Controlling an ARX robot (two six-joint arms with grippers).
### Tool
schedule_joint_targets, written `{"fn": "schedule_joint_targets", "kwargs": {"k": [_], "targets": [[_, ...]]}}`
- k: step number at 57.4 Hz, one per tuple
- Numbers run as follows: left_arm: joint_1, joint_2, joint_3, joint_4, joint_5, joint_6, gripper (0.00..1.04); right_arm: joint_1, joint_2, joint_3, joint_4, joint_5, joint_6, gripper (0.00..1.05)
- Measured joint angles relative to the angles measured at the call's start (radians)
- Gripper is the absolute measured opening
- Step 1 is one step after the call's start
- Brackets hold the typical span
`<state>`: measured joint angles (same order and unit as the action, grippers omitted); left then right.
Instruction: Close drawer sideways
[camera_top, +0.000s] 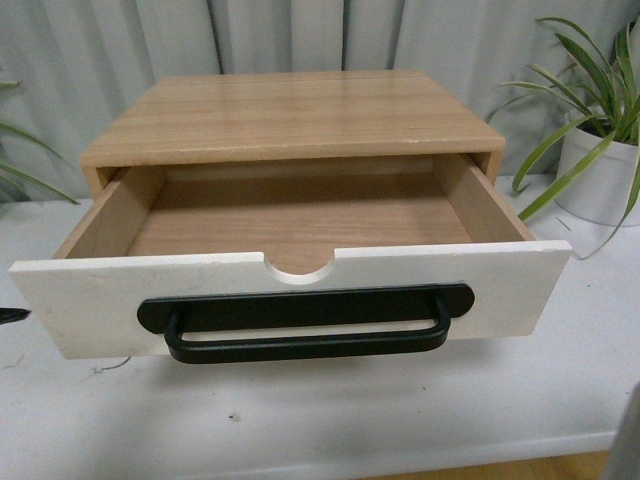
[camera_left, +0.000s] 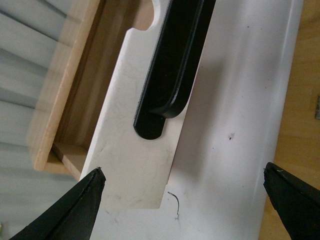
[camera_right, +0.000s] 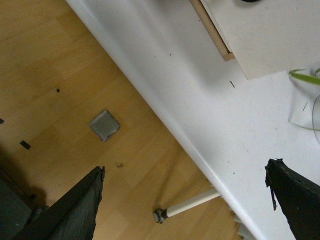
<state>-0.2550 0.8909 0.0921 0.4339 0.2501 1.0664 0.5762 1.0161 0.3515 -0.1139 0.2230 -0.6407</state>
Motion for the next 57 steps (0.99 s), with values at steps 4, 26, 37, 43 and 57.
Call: {"fn": "schedule_joint_targets", "kwargs": {"k": [4,26,37,43,57], "targets": [[-0.013,0.085,0.008,0.062,-0.012,0.027,0.98,0.000,0.046,0.013,0.038,0.008,-0.060,0.98],[-0.017,0.368,0.065,0.207,-0.037,0.060,0.98,-0.029,0.301,0.161,0.155,-0.051,-0.244,0.98],[-0.010,0.446,0.095,0.251,-0.037,0.068,0.98,-0.044,0.376,0.220,0.171,-0.072,-0.253,0.98],[-0.002,0.499,0.126,0.267,-0.028,0.076,0.98,-0.061,0.418,0.249,0.182,-0.086,-0.264,0.98],[0.011,0.579,0.193,0.259,-0.021,0.109,0.98,-0.095,0.489,0.308,0.204,-0.112,-0.288,0.98]]}}
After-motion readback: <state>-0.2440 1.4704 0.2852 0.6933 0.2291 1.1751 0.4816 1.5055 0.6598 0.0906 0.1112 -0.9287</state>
